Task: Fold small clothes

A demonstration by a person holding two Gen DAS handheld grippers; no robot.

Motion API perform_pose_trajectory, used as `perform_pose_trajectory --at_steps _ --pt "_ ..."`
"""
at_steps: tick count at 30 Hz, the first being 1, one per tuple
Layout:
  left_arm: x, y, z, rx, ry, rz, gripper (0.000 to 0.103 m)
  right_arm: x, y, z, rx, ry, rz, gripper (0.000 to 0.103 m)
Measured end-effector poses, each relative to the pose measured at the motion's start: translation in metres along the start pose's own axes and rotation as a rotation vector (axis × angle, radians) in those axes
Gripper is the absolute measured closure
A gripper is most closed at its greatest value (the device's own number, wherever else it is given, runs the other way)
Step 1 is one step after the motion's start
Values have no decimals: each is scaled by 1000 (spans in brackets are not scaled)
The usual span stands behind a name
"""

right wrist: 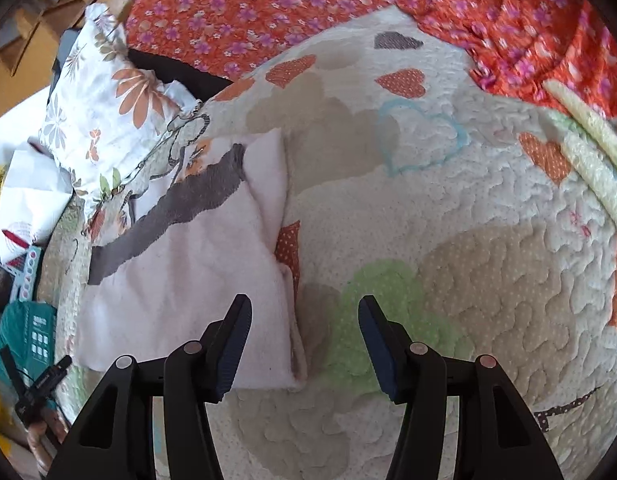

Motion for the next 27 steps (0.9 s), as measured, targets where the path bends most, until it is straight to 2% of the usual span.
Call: perform_pose_trajectory --at_steps 6,9,19,27 --pt "22 4 3 52 32 -79 37 -44 -2 5 86 -19 147 43" --pt "28 7 0 56 24 -87 36 -68 -3 -1 106 -21 216 43" --pt "46 14 -23 19 8 -103 36 -117 -13 -39 69 -15 339 43" --pt "58 15 -46 -22 33 -135 36 -115 -12 -57 40 -13 353 43"
Point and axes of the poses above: each gripper's, at about its wrist camera, not at the fingertips, and z roughly against the way its jaws point, x to its right, y to its top, the point moved 3 cm from there along -z, roughly the way its jaws point, and after that the axes turned 6 degrees about -y, right-handed, at the moved point
